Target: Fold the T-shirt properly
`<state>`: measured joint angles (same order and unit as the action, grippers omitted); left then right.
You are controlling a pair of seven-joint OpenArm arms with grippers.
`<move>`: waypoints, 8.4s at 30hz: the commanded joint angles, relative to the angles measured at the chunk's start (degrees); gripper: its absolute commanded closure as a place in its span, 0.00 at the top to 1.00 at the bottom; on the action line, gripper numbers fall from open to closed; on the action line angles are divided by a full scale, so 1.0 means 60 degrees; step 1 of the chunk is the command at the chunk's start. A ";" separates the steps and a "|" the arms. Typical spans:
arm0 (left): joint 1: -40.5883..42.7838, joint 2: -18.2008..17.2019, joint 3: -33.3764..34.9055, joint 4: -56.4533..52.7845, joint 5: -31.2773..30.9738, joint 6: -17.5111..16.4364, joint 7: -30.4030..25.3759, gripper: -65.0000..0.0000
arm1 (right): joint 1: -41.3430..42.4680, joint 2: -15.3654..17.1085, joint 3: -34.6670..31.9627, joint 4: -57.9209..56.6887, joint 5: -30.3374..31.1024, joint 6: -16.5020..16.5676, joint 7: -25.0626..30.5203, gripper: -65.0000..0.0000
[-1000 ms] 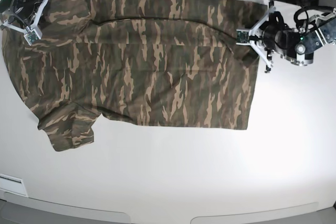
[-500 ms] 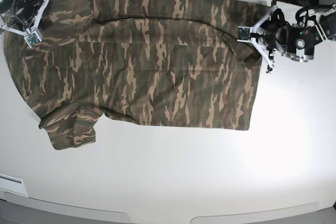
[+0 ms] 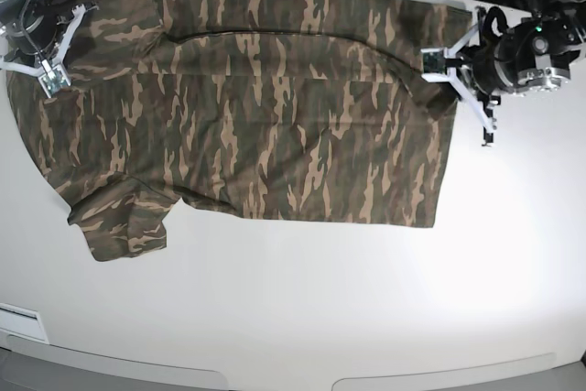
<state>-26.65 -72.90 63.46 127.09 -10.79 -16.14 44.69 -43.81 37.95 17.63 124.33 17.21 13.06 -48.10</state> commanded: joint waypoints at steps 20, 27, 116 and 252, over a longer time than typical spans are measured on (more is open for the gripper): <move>-0.0138 0.4681 -0.7555 -0.6142 -0.0040 0.4331 -0.1315 0.00 | -0.0022 0.0153 0.0091 0.0164 -0.0448 -0.0437 0.0244 0.00; -0.0135 0.6612 -1.1060 -0.7297 -0.4127 0.2200 -0.1443 0.00 | -0.0022 0.0157 0.0091 0.0164 -0.0452 -0.0437 0.0237 0.00; 0.0044 0.8156 -0.9901 -1.1595 -0.6685 -0.0962 0.1209 0.00 | 0.7577 0.0153 0.0087 -0.4645 0.2805 0.0361 0.0568 0.52; 0.1173 0.5945 -0.9901 -0.7315 -1.2369 -0.3976 0.5886 0.00 | 0.7187 0.2517 0.0324 -0.7588 1.1169 0.4490 -0.5038 0.00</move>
<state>-18.33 -36.27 4.49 82.26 -83.61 -39.31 80.03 -1.52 51.24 18.65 78.06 83.02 39.92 -78.94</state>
